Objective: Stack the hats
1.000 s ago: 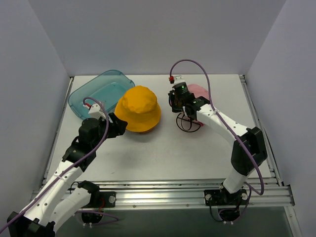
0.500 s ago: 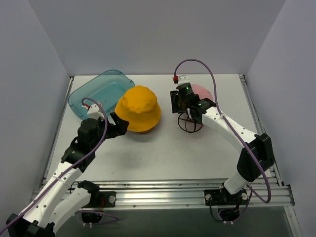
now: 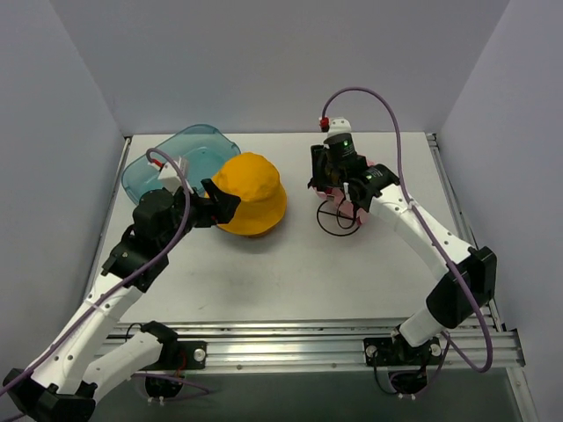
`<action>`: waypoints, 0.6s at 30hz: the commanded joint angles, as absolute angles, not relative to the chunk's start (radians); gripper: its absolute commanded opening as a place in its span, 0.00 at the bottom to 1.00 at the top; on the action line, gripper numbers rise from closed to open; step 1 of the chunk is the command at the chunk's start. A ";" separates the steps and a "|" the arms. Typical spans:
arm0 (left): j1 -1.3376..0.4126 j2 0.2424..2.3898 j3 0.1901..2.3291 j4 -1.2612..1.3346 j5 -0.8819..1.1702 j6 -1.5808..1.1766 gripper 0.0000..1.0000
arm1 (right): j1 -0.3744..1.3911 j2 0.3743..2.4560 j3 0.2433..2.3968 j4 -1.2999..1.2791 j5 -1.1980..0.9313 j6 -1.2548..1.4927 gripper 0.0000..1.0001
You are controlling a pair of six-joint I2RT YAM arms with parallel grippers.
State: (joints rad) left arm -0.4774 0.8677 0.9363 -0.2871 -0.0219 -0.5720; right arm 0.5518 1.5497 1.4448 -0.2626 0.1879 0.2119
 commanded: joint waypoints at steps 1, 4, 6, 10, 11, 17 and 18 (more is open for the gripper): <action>-0.523 0.897 1.034 -0.302 -0.011 -0.539 0.94 | 0.548 1.488 1.474 -0.310 0.213 0.202 0.43; -0.580 0.913 1.093 -0.327 -0.032 -0.505 0.94 | 0.554 1.427 1.468 -0.298 0.190 0.216 0.44; -0.632 0.922 1.120 -0.339 -0.037 -0.485 0.94 | 0.555 1.360 1.437 -0.262 0.148 0.230 0.48; -0.733 0.954 1.181 -0.397 -0.040 -0.419 0.94 | 0.557 1.232 1.349 -0.195 0.091 0.252 0.67; -0.753 0.954 1.181 -0.400 -0.037 -0.408 0.94 | 0.557 1.204 1.327 -0.169 0.083 0.256 0.71; -0.873 0.899 1.115 -0.396 -0.109 -0.399 0.94 | 0.558 0.982 1.171 -0.091 0.058 0.313 1.00; -0.877 0.887 1.089 -0.391 -0.100 -0.396 0.94 | 0.558 0.965 1.146 -0.091 0.051 0.327 1.00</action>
State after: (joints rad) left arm -0.8574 0.9314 1.1210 -0.3832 -0.0681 -0.4274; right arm 0.5514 1.0046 1.2037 -0.1497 0.0849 0.2817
